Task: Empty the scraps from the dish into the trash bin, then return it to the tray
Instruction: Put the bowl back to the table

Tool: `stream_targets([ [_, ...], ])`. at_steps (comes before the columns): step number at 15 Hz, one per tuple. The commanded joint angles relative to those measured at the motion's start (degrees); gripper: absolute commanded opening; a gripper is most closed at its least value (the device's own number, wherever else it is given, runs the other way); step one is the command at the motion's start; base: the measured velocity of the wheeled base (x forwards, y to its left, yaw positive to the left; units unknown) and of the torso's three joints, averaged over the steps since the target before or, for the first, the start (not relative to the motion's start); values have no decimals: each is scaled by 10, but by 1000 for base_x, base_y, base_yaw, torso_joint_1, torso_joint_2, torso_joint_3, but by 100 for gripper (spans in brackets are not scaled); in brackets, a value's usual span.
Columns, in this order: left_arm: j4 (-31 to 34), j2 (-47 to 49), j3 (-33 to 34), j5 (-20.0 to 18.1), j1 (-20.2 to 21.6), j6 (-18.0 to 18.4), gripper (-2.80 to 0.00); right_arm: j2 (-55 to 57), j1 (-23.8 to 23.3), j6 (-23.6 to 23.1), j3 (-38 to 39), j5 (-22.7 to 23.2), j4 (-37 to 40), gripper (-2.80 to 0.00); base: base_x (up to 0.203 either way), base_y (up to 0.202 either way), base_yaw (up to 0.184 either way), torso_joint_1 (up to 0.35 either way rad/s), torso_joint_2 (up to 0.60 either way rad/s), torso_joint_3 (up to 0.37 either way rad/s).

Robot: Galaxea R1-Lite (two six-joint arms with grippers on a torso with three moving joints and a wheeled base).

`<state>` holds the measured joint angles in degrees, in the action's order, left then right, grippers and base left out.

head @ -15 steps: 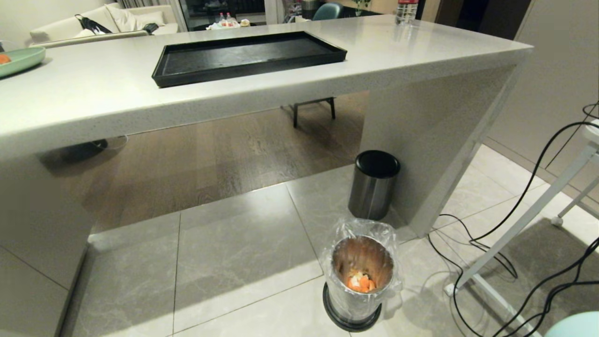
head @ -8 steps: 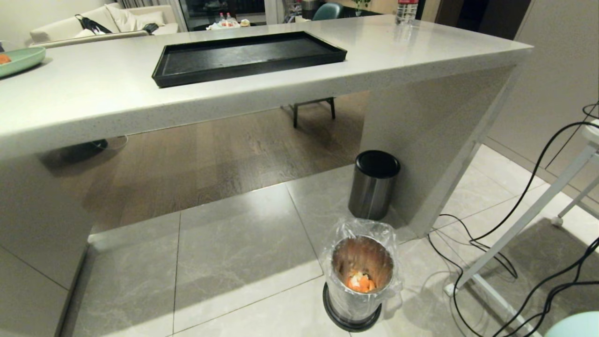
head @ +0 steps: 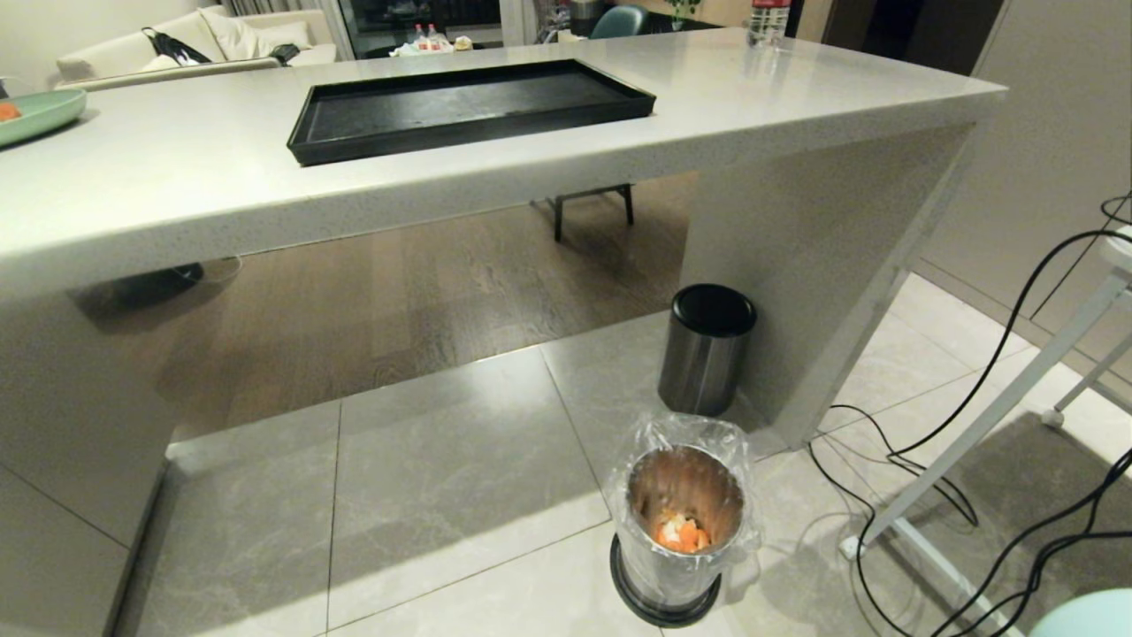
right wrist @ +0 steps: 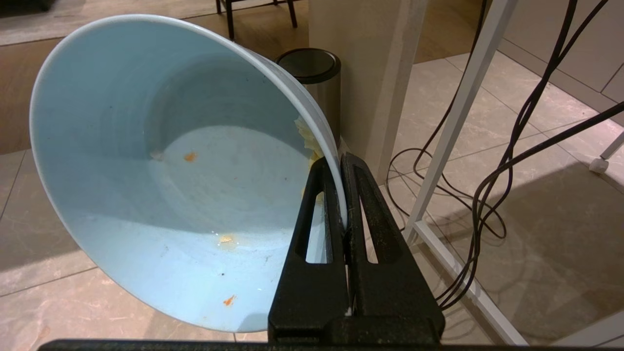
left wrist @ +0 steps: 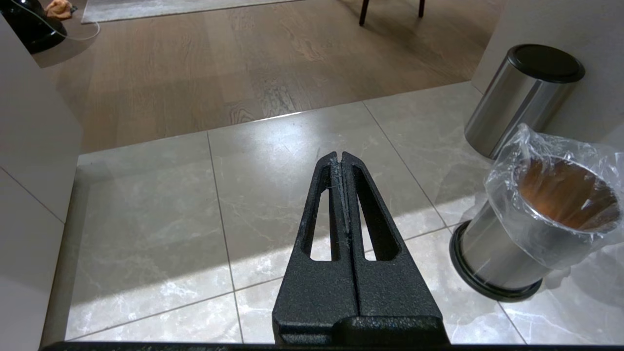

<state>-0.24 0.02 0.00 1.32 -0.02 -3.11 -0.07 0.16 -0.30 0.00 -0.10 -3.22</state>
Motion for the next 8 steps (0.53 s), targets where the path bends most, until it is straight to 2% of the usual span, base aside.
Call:
stream_targets([
  [1, 0, 0, 0, 0, 0, -1, -280, 1, 0, 0, 0, 0, 0, -280, 0, 0, 0, 0, 0, 0],
  [8, 0, 1, 0, 0, 0, -1, -280, 1, 0, 0, 0, 0, 0, -280, 0, 0, 0, 0, 0, 0],
])
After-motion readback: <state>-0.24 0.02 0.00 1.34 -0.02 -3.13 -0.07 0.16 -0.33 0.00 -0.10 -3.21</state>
